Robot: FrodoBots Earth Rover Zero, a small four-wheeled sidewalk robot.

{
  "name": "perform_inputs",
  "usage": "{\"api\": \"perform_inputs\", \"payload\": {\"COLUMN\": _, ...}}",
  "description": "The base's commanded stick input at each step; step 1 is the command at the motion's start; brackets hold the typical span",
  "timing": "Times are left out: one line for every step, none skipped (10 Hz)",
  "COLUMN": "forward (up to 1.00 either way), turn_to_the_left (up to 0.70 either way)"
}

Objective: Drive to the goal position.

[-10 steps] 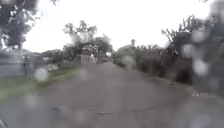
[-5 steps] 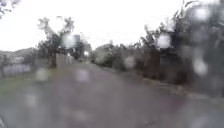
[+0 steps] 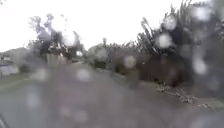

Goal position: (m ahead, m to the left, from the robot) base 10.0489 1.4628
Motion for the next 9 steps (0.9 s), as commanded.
{"api": "perform_inputs", "payload": {"forward": 1.0, "turn_to_the_left": 0.38}}
{"api": "perform_inputs", "payload": {"forward": 1.0, "turn_to_the_left": 0.38}}
{"api": "perform_inputs", "payload": {"forward": 1.0, "turn_to_the_left": 0.38}}
{"api": "perform_inputs", "payload": {"forward": 1.0, "turn_to_the_left": 0.39}}
{"api": "perform_inputs", "payload": {"forward": 1.0, "turn_to_the_left": 0.39}}
{"api": "perform_inputs", "payload": {"forward": 1.0, "turn_to_the_left": 0.39}}
{"api": "perform_inputs", "payload": {"forward": 1.0, "turn_to_the_left": 0.4}}
{"api": "perform_inputs", "payload": {"forward": 1.0, "turn_to_the_left": 0.0}}
{"api": "perform_inputs", "payload": {"forward": 1.0, "turn_to_the_left": 0.0}}
